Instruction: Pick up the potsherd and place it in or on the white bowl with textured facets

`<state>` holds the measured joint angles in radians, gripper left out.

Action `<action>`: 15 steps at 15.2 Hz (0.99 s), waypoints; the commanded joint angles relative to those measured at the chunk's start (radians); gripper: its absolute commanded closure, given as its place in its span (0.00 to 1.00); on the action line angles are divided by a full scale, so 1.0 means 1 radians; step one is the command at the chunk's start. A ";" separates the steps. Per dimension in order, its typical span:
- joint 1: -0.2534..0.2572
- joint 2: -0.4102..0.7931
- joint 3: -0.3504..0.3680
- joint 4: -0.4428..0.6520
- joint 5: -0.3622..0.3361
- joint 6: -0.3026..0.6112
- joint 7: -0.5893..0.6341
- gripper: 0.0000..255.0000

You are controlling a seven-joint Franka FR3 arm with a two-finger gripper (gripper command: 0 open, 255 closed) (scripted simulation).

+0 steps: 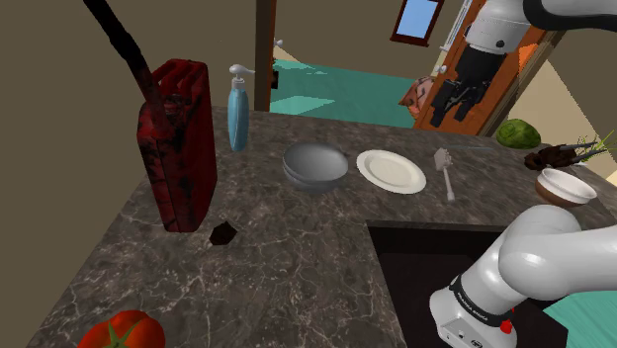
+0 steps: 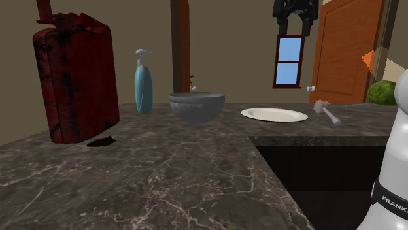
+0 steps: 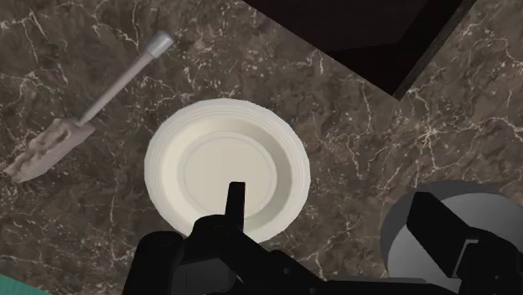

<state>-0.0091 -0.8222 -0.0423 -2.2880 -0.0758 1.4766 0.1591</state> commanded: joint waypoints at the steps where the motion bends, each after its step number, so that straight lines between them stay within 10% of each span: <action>1: 0.000 0.000 0.000 0.000 0.000 0.000 0.000 0.00; 15: 0.087 0.237 0.252 -0.021 0.160 0.238 0.268 0.00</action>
<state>0.0719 -0.6049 0.1919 -2.3074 0.0754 1.6938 0.4077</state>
